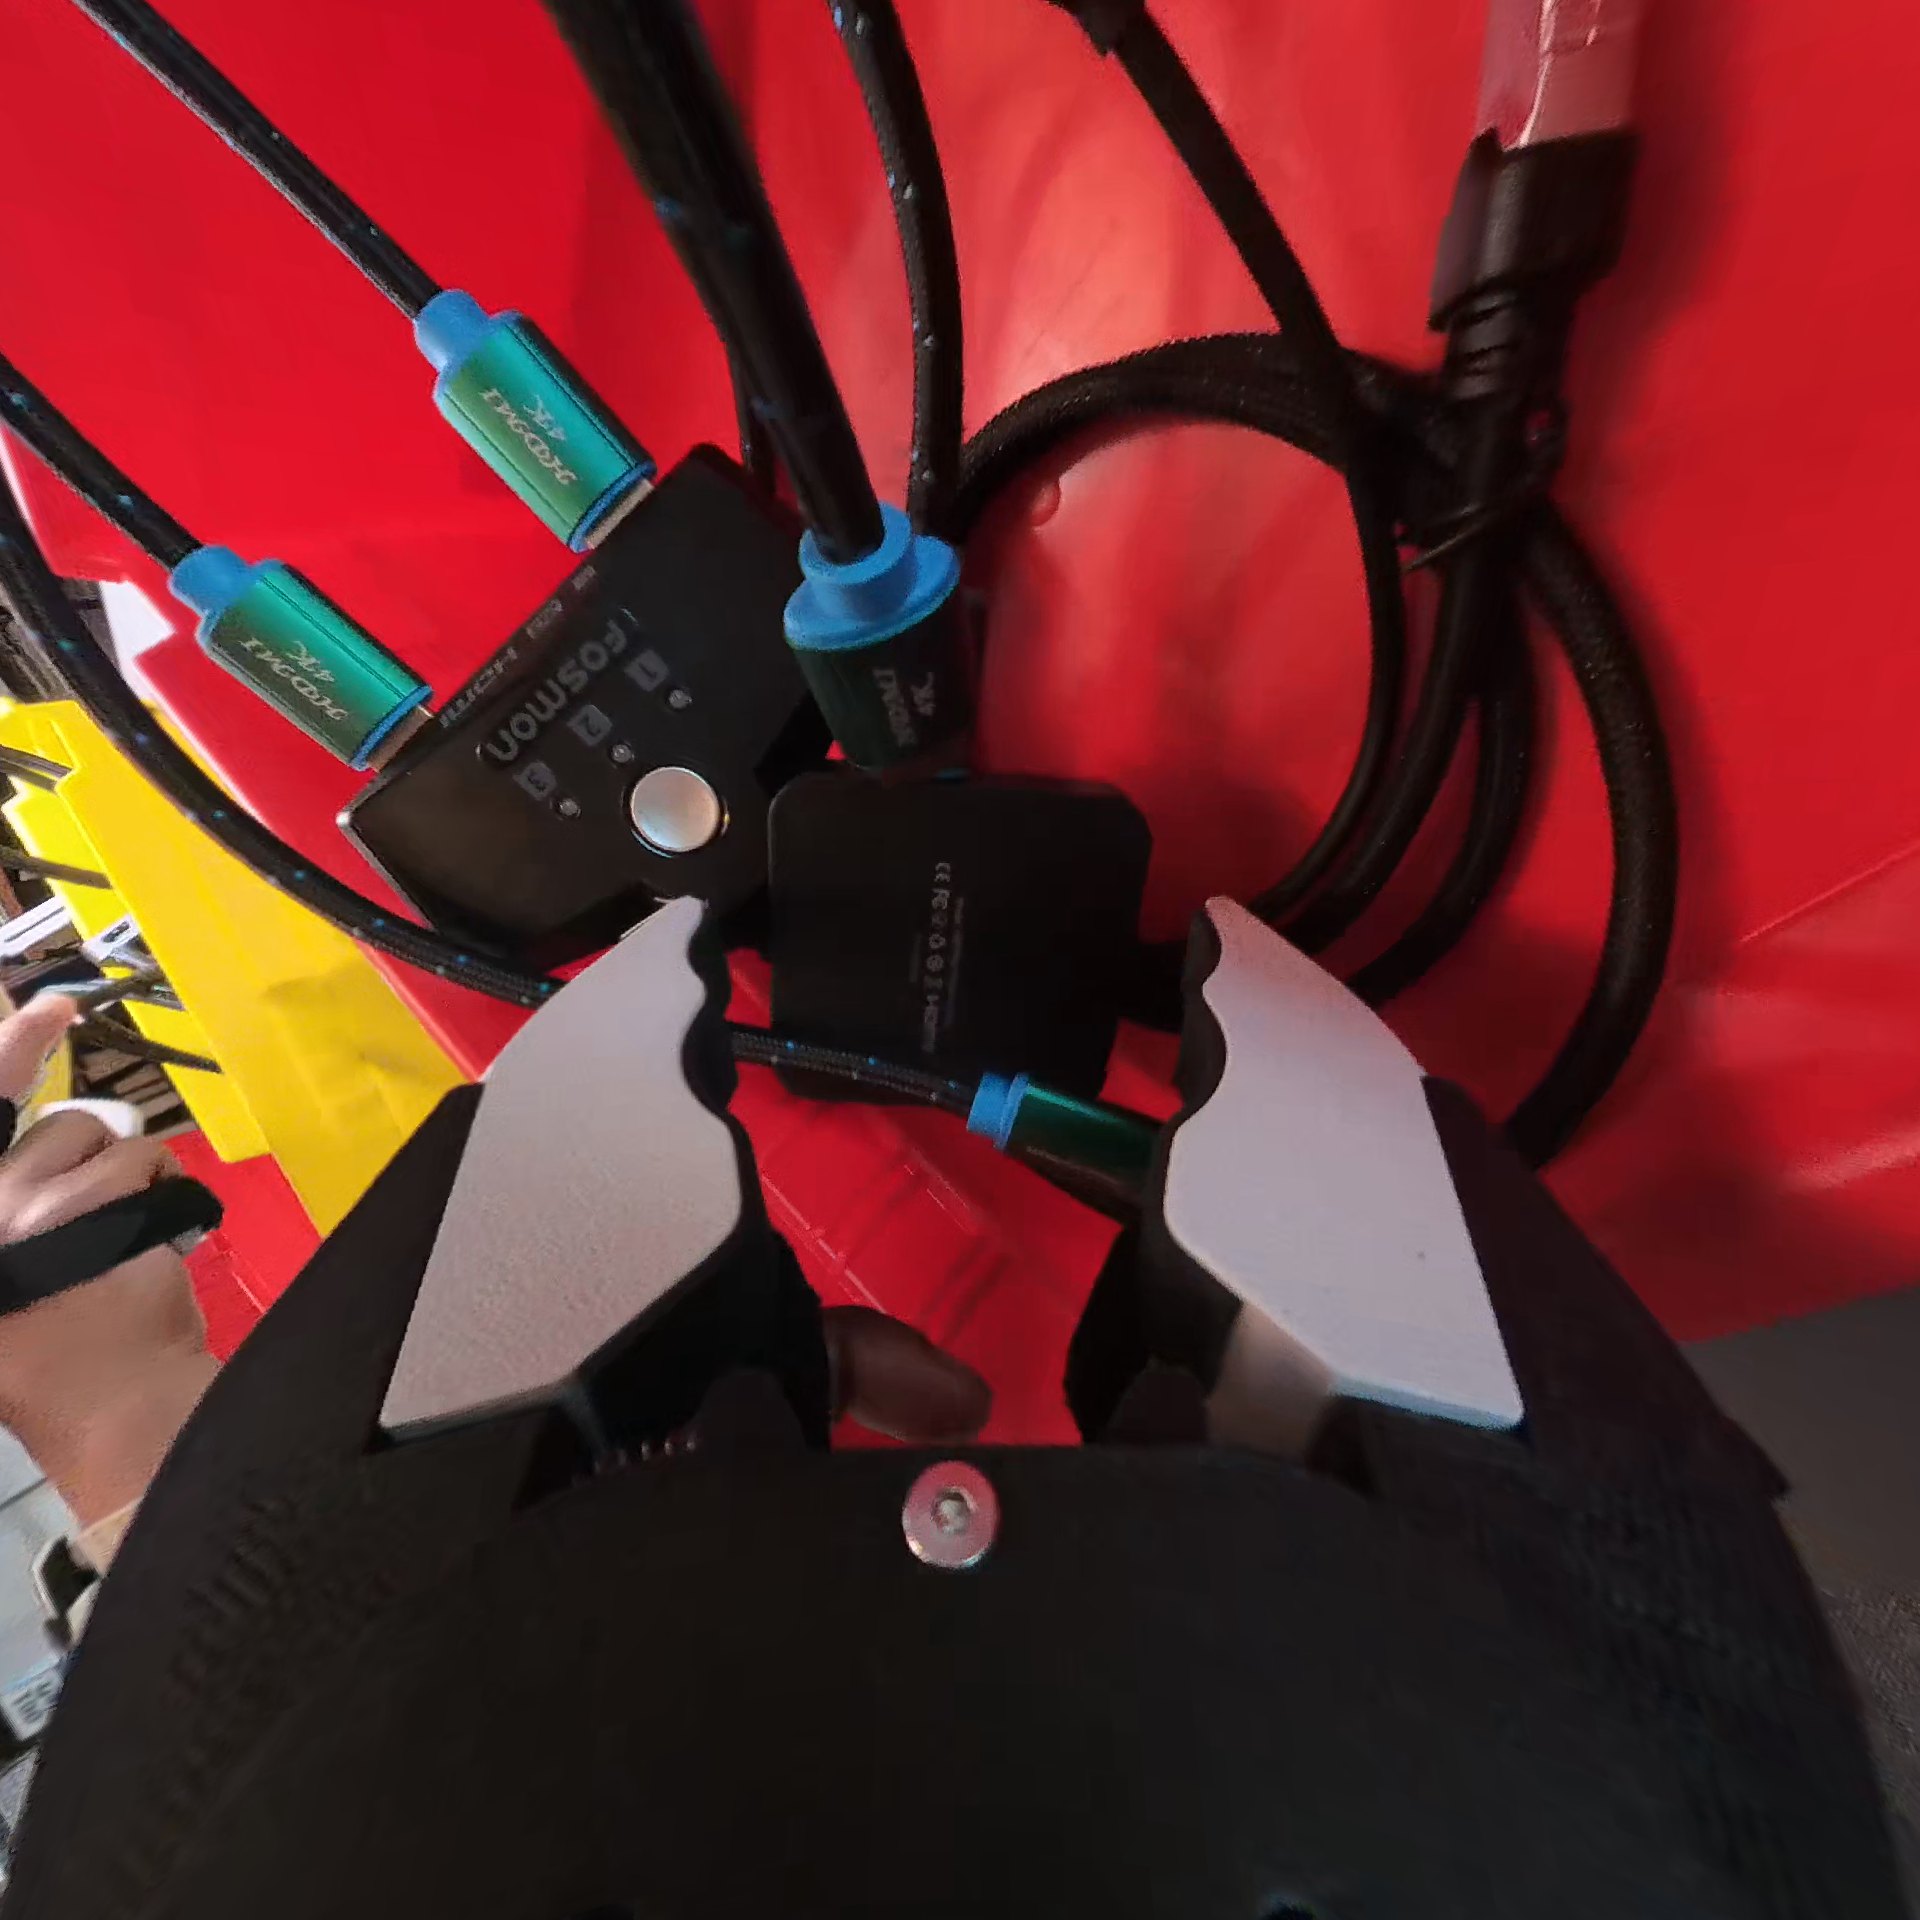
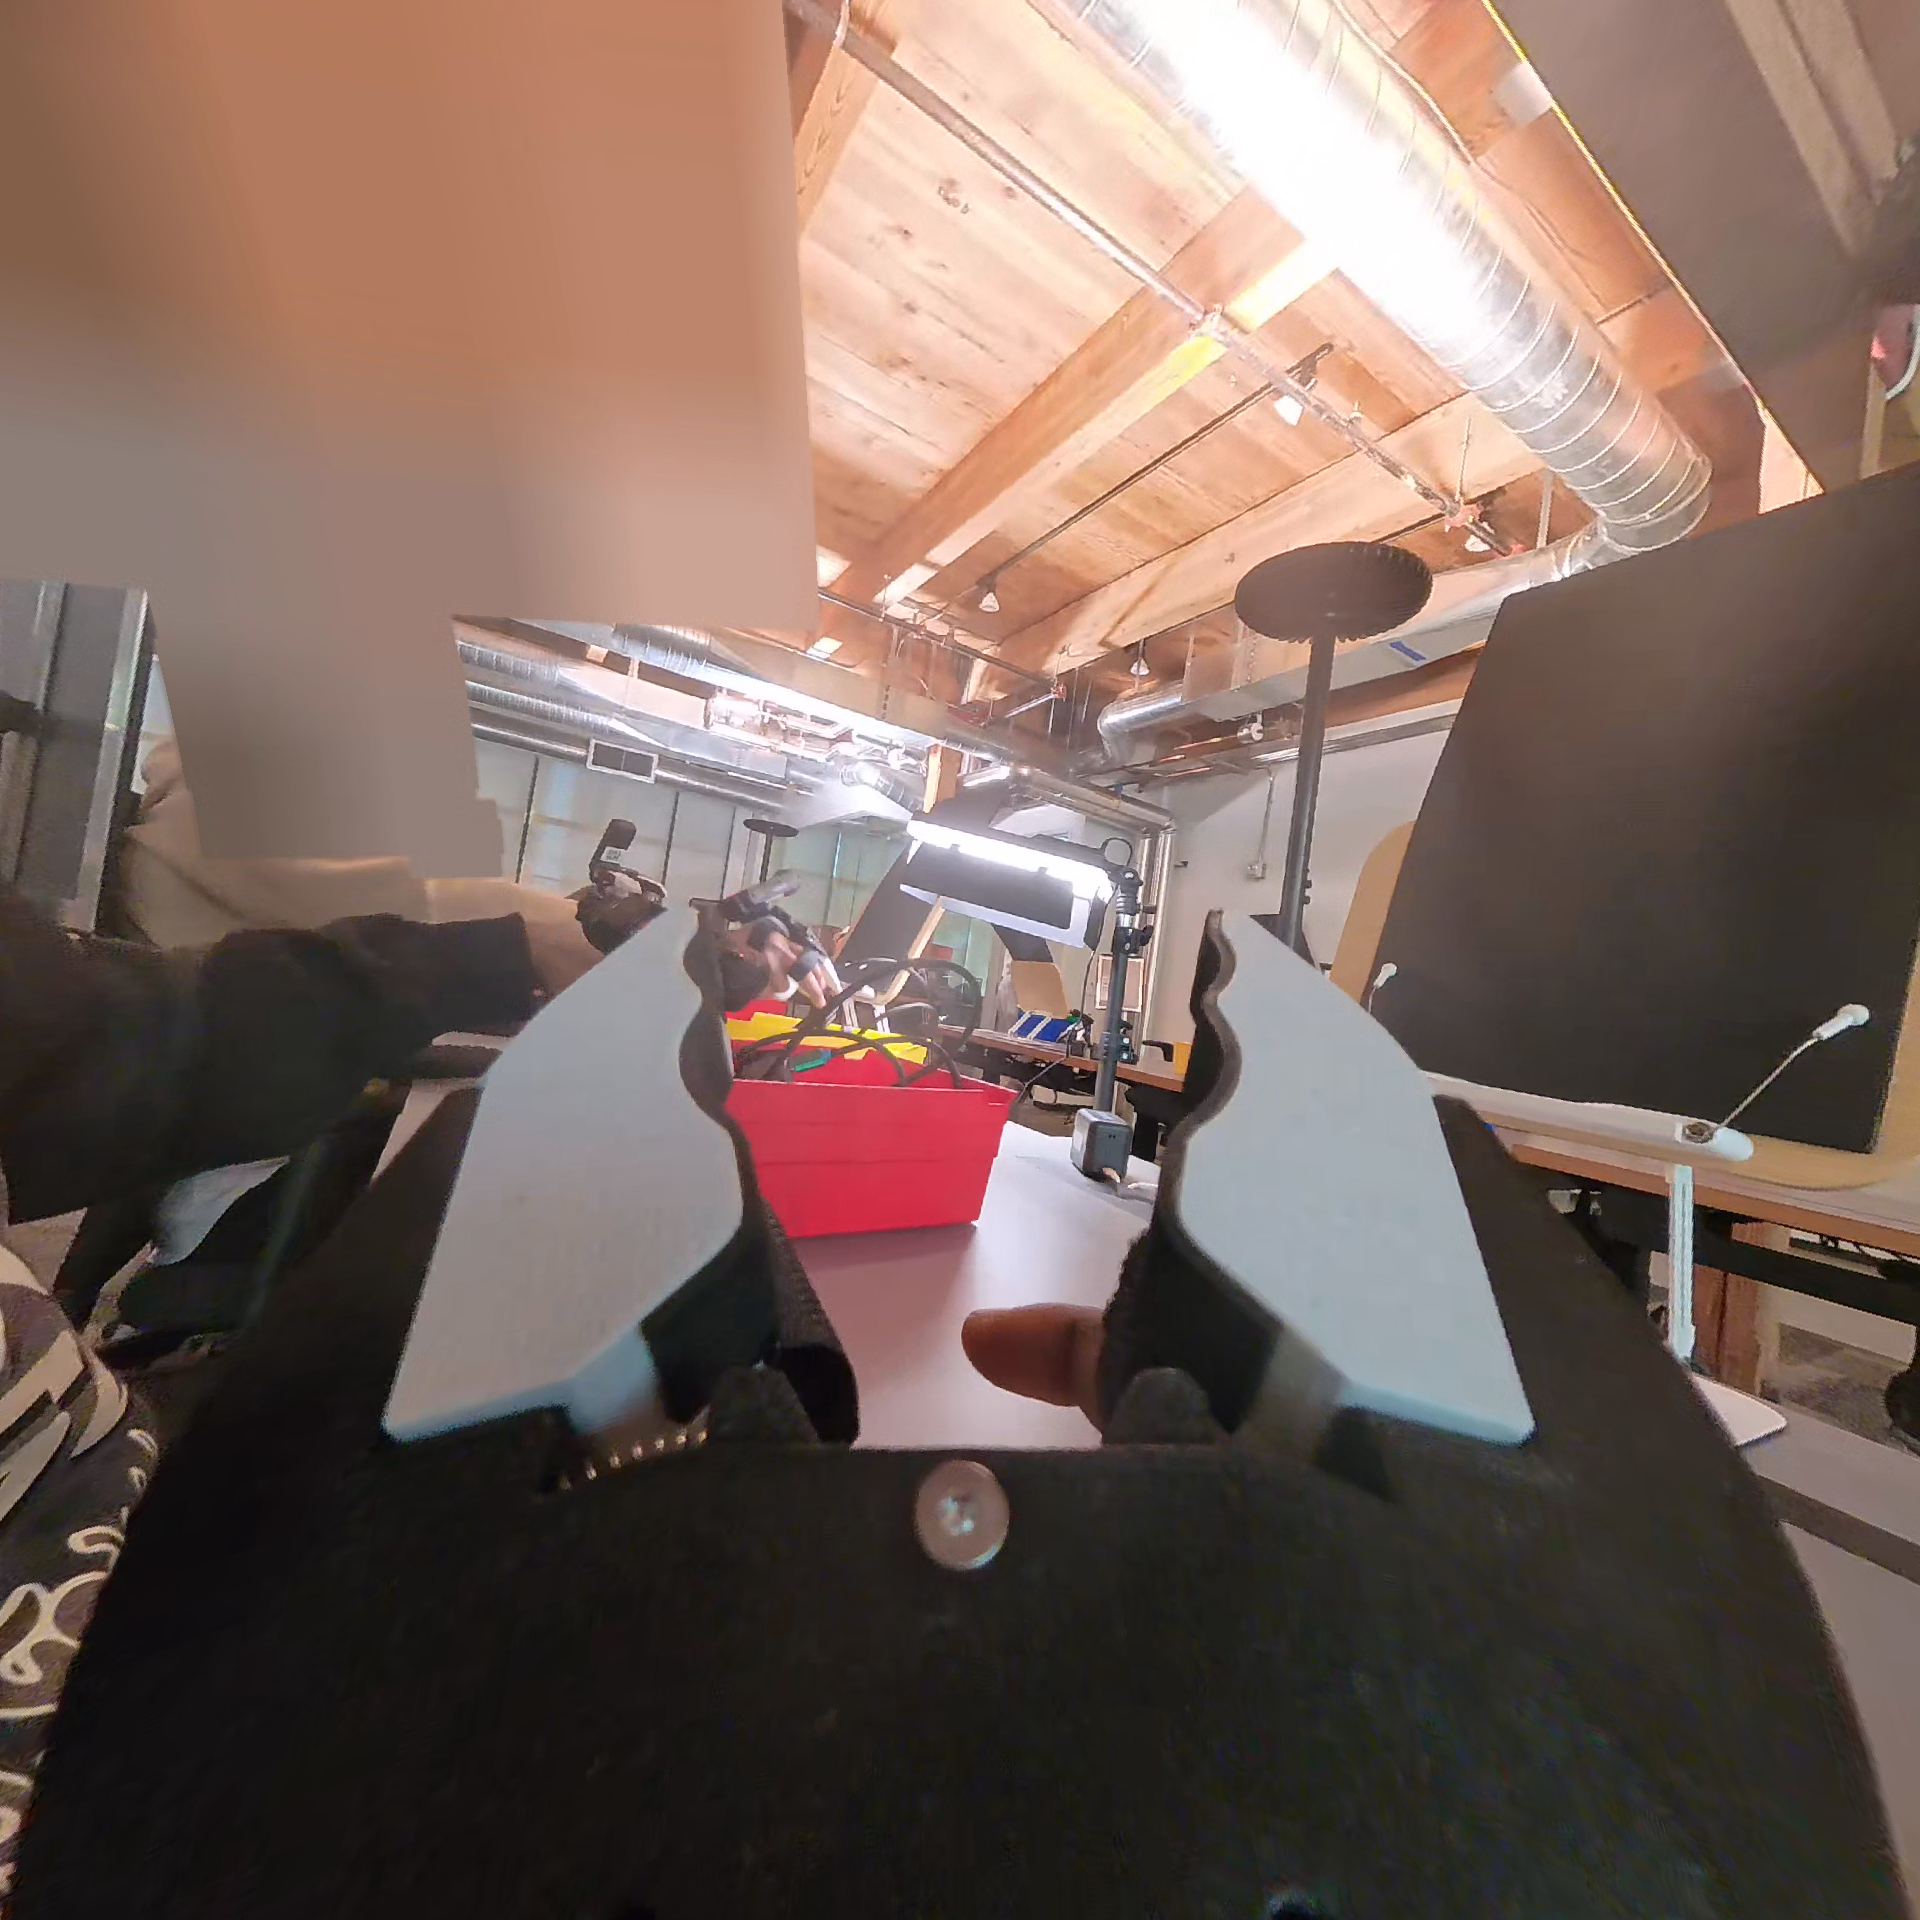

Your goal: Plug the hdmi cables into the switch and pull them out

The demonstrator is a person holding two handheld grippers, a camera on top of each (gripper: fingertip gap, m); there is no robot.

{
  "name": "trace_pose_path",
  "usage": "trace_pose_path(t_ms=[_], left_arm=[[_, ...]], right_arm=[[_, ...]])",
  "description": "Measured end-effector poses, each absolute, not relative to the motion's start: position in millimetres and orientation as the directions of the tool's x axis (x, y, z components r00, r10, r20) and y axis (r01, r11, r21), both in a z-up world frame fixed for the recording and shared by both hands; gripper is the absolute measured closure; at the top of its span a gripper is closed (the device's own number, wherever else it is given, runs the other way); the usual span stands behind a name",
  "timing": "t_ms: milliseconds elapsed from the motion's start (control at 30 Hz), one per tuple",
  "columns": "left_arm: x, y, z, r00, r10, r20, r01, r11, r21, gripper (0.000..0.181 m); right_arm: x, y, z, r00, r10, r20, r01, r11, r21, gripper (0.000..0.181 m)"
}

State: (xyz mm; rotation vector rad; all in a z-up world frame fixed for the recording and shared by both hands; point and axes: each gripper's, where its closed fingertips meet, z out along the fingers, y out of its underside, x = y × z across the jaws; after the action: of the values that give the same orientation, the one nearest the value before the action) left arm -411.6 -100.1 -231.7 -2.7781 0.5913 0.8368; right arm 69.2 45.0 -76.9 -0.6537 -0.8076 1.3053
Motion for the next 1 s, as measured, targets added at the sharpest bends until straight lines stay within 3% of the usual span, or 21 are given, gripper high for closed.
trace_pose_path(t_ms=[33, 200, 467, 800, 1000], left_arm=[[-411, -100, -234, 0.765, -0.325, -0.555, -0.420, -0.906, -0.048, 0.100], [-418, -97, -239, 0.682, -0.357, -0.638, -0.442, -0.897, 0.029, 0.113], [-420, -97, -209, 0.560, -0.279, -0.780, -0.442, -0.897, 0.004, 0.114], [-398, -87, -138, 0.379, -0.094, -0.921, -0.525, -0.841, -0.130, 0.114], [-381, -90, -71, 0.305, 0.225, -0.925, -0.564, -0.740, -0.366, 0.114]], right_arm=[[68, 44, -78, 0.071, 0.986, 0.149, -0.564, 0.162, -0.810, 0.094], [62, 40, -84, 0.086, 0.976, 0.198, -0.523, 0.213, -0.825, 0.094], [49, 39, -96, 0.074, 0.970, 0.231, -0.447, 0.239, -0.862, 0.095], [40, 37, -107, 0.061, 0.961, 0.270, -0.382, 0.272, -0.883, 0.097], [38, 35, -111, 0.042, 0.961, 0.273, -0.368, 0.269, -0.890, 0.097]])
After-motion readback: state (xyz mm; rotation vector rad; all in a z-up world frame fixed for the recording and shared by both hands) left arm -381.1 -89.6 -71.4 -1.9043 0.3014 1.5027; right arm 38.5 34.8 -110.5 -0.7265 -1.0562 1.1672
